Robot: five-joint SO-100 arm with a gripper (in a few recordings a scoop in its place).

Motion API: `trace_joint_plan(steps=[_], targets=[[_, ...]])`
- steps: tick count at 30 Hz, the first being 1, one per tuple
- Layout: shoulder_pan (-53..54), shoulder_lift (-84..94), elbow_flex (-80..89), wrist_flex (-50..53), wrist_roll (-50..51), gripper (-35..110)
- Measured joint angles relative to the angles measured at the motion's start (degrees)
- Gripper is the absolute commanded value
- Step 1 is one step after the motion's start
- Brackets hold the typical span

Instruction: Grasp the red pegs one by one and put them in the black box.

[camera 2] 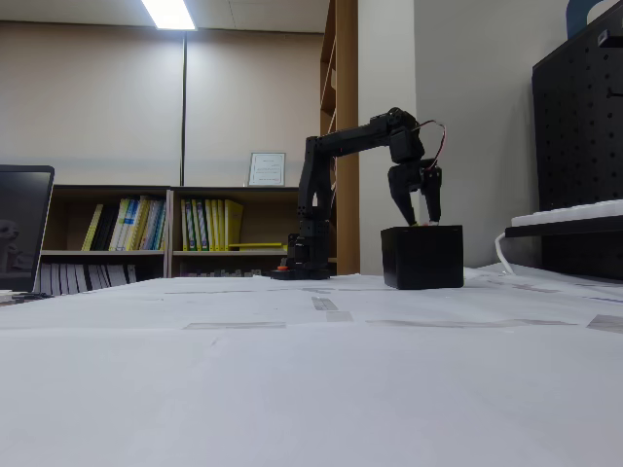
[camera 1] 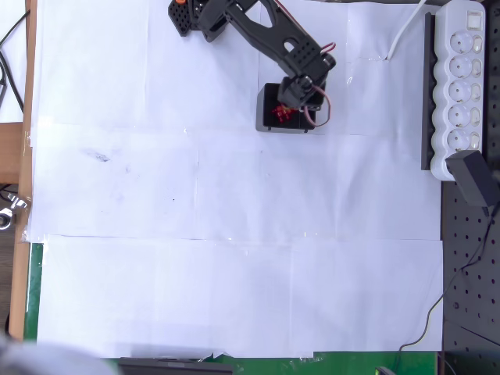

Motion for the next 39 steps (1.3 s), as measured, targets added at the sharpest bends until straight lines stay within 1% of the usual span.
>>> trace_joint_plan(steps=[6, 9, 10, 12, 15, 19, 22, 28, 31, 39], targets=[[6.50, -8.79, -0.26, 1.76, 3.16, 30], [13.18, -18.63, -5.10, 0.62, 8.09, 28], [16.35, -22.68, -8.96, -0.97, 10.37, 22], [23.38, -31.46, -18.72, -5.45, 16.00, 15], [32.96, -47.55, -37.53, -12.13, 25.05, 0], [40.43, -68.12, -58.36, -12.57, 34.54, 0], [42.63, -77.87, -70.66, -13.80, 37.88, 0], [42.10, -89.91, -95.36, -20.21, 40.69, 0], [42.10, -93.25, -97.12, -19.78, 39.81, 0], [42.10, -98.00, -97.21, -11.69, 39.90, 1]])
